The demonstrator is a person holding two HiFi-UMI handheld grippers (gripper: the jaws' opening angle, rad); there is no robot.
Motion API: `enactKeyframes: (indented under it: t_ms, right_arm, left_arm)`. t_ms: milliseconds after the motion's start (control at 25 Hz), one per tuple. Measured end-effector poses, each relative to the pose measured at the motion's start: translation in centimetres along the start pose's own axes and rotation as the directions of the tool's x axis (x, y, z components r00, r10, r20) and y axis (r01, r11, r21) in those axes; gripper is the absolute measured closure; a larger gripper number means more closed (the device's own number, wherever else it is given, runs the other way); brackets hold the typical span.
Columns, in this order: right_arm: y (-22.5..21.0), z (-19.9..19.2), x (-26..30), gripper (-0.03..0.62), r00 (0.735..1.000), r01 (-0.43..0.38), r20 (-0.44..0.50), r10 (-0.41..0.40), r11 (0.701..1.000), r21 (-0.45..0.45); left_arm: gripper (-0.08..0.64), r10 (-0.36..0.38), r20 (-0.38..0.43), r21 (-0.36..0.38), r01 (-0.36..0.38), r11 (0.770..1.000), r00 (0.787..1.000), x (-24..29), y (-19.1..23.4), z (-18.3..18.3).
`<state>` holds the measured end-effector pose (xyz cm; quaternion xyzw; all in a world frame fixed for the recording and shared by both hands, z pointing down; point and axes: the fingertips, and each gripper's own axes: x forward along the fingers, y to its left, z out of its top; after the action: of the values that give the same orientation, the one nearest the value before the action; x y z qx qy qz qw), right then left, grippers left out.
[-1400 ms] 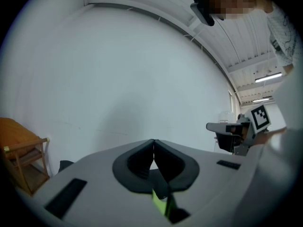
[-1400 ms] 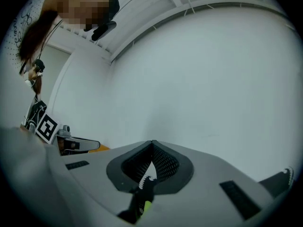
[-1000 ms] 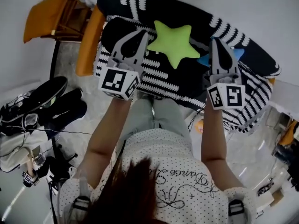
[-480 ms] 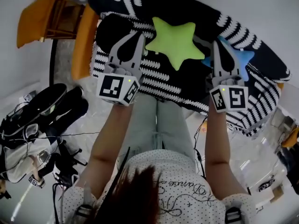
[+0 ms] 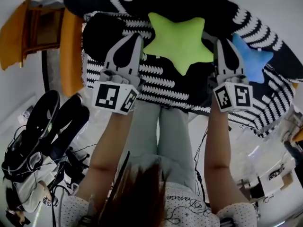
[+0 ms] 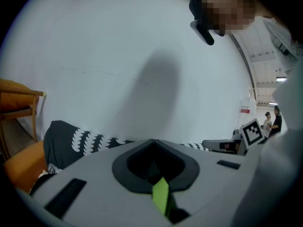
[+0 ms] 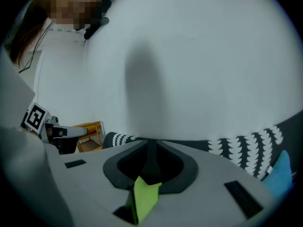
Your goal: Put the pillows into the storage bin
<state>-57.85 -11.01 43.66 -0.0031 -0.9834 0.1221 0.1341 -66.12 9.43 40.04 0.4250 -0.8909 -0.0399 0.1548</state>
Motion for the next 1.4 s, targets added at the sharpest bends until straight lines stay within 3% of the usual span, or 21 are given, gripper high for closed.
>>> enactKeyframes:
  t_ms: [440, 640, 760, 960, 1040, 1120, 1200, 1320, 1400]
  right_arm:
    - [-4.6, -11.8, 8.3, 0.384, 0.985, 0.096, -0.158, -0.073, 0.985, 0.145]
    - [-5.5, -16.1, 12.9, 0.304, 0.963, 0.119, -0.257, -0.075, 0.980, 0.161]
    - [-5.0, -17.2, 15.9, 0.258, 0.957, 0.100, -0.287, -0.048, 0.981, 0.168]
    - [-4.6, -16.9, 17.6, 0.284, 0.947, 0.120, -0.312, -0.078, 0.986, 0.117]
    - [-5.1, -17.3, 17.4, 0.255, 0.938, 0.144, -0.332, -0.100, 0.984, 0.109]
    - [-5.8, -18.1, 17.8, 0.188, 0.930, 0.185, -0.345, -0.125, 0.972, 0.144]
    - [-6.0, -18.8, 19.0, 0.163, 0.926, 0.208, -0.359, -0.120, 0.954, 0.216]
    - [-4.9, -19.1, 19.3, 0.196, 0.921, 0.175, -0.386, -0.049, 0.938, 0.299]
    - [-5.0, -19.2, 17.0, 0.235, 0.921, 0.141, -0.390, -0.009, 0.940, 0.311]
  left_arm:
    - [0.555, -0.019, -0.085, 0.014, 0.020, 1.000, 0.996, 5.9, 4.7, -9.8]
    - [0.555, -0.025, -0.101, 0.028, 0.028, 0.999, 0.995, 7.1, 6.6, -11.5]
    - [0.555, -0.024, -0.110, 0.019, 0.026, 0.999, 0.994, 7.6, 8.3, -11.8]
    - [0.555, -0.010, -0.149, -0.015, 0.008, 1.000, 0.989, 6.6, 10.7, -12.3]
    - [0.555, -0.008, -0.147, -0.009, 0.007, 1.000, 0.989, 6.4, 10.9, -12.4]
    - [0.555, -0.006, -0.148, -0.004, 0.005, 1.000, 0.989, 6.7, 11.3, -12.8]
    - [0.555, -0.002, -0.154, -0.010, 0.000, 1.000, 0.988, 7.3, 12.2, -12.8]
    - [0.555, -0.005, -0.154, -0.016, 0.003, 1.000, 0.988, 6.6, 12.3, -12.4]
    - [0.555, -0.013, -0.152, -0.008, 0.012, 1.000, 0.988, 5.7, 9.9, -12.7]
